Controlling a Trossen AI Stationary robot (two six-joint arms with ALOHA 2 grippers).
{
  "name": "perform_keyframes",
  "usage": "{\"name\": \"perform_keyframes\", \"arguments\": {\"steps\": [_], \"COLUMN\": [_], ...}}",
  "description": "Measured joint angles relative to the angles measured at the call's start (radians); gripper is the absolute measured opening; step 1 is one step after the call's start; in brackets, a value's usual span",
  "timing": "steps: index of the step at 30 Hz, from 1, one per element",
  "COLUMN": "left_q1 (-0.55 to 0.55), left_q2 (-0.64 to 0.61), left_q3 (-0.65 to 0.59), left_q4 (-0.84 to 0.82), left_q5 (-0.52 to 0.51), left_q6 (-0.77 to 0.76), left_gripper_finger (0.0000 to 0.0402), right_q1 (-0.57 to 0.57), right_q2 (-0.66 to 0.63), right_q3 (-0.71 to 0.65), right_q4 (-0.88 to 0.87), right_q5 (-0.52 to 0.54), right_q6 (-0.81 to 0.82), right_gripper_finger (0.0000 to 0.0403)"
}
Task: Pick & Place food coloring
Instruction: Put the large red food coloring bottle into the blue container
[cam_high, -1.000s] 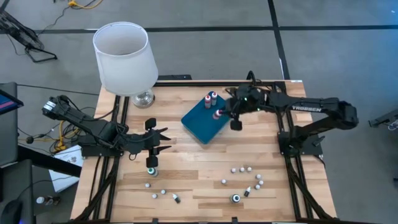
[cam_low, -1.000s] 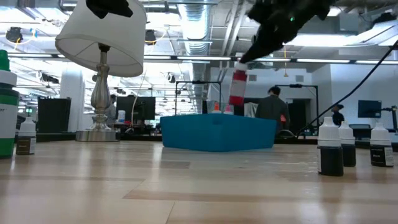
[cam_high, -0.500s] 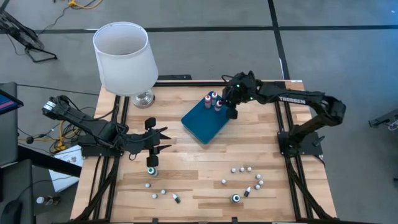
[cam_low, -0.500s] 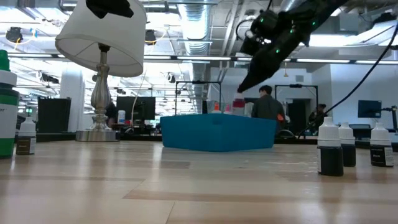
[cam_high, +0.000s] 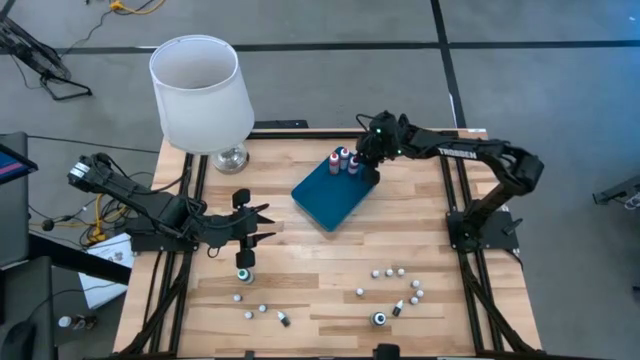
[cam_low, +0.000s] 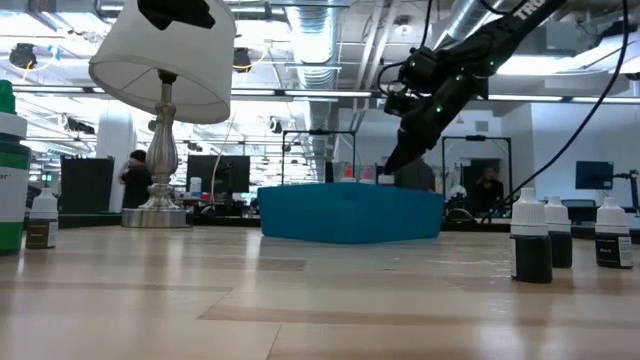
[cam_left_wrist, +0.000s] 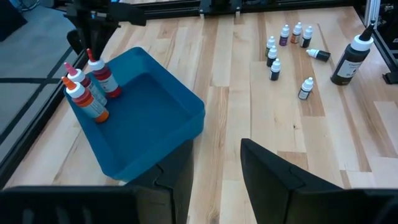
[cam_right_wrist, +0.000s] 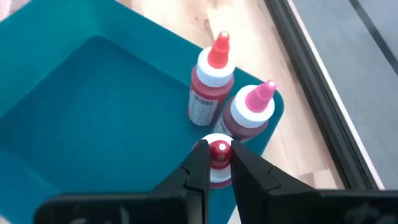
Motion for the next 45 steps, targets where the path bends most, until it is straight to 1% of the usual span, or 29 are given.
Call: {"name": "perform_keyframes", "arguments": {"steps": [7,18,31,35,37,45], "left_q1": [0.000,0.000,0.000,0.000,0.000,0.000], "left_q2": [0.000,0.000,0.000,0.000,0.000,0.000], "left_q3": [0.000,0.000,0.000,0.000,0.000,0.000], "left_q4": [0.000,0.000,0.000,0.000,-0.001,-0.003], "left_q5": [-0.001,-0.003,-0.003,-0.003,-0.002,-0.002], "left_q6": [-0.008,-0.008,-0.019,-0.027,-0.027,-0.028], "left_gripper_finger": [0.0125,0.0125,0.0125,0.0125,0.0125,0.0125], "right_q1": [0.001,-0.012,-0.013,-0.013,-0.013,-0.013], "right_q2": [0.031,0.031,0.030,0.030,0.030,0.029], "right_q3": [0.002,0.002,-0.001,0.000,0.006,0.047], "right_q4": [0.036,0.032,0.047,0.062,0.052,0.025], "right_q5": [-0.003,0.003,0.009,0.040,0.060,0.061], "right_q6": [0.000,0.030,0.045,0.045,0.045,0.046], "right_gripper_finger": [0.0044,0.0049,0.0106,0.0122,0.0130,0.0161]}}
